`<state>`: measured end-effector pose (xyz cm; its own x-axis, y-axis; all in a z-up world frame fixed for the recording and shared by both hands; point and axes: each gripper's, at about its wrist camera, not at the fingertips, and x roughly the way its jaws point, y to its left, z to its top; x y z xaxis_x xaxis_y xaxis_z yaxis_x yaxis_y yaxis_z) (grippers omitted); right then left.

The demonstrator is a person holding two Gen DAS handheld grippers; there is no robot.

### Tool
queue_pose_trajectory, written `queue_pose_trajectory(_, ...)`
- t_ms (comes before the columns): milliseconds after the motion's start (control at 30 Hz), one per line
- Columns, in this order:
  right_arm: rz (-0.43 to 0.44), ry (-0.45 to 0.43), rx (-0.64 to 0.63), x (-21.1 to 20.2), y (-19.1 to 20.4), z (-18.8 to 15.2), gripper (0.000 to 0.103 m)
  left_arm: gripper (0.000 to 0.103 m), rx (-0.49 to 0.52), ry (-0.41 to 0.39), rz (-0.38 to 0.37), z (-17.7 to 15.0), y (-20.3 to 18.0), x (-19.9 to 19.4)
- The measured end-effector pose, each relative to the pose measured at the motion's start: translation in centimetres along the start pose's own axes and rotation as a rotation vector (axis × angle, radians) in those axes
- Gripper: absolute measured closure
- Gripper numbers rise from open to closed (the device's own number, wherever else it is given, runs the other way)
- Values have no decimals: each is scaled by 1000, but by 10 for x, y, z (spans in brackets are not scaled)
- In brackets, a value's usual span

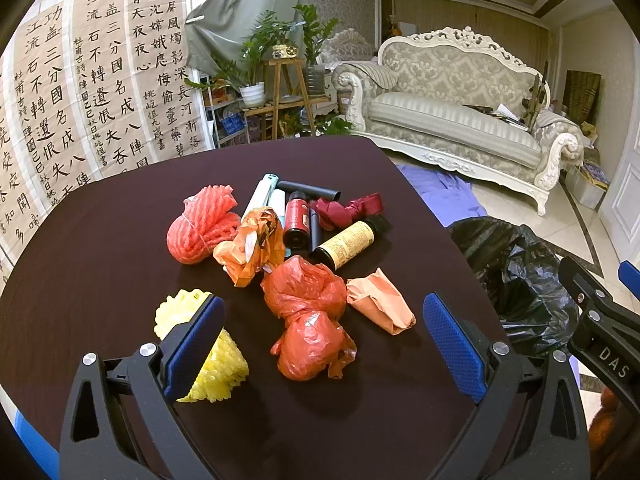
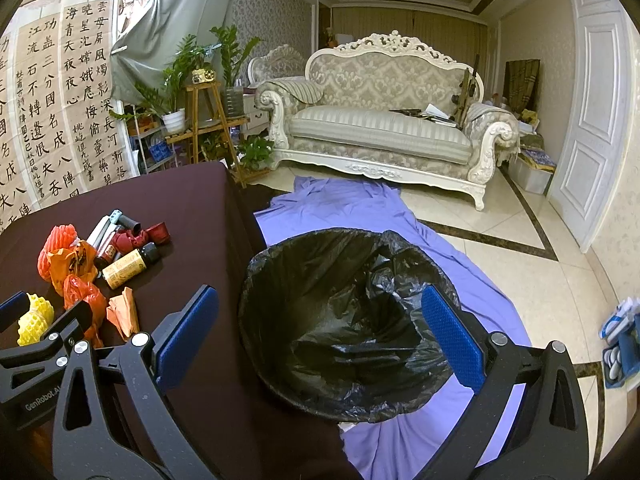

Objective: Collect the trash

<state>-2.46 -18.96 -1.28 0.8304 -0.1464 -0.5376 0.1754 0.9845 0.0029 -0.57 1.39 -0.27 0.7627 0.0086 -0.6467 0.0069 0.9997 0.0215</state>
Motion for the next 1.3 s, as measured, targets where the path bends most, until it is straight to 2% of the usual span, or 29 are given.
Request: queue_pose_trajectory(1300,9,15,-2,3,-2,-6,4,7,23,26,-8,-10,-11,2)
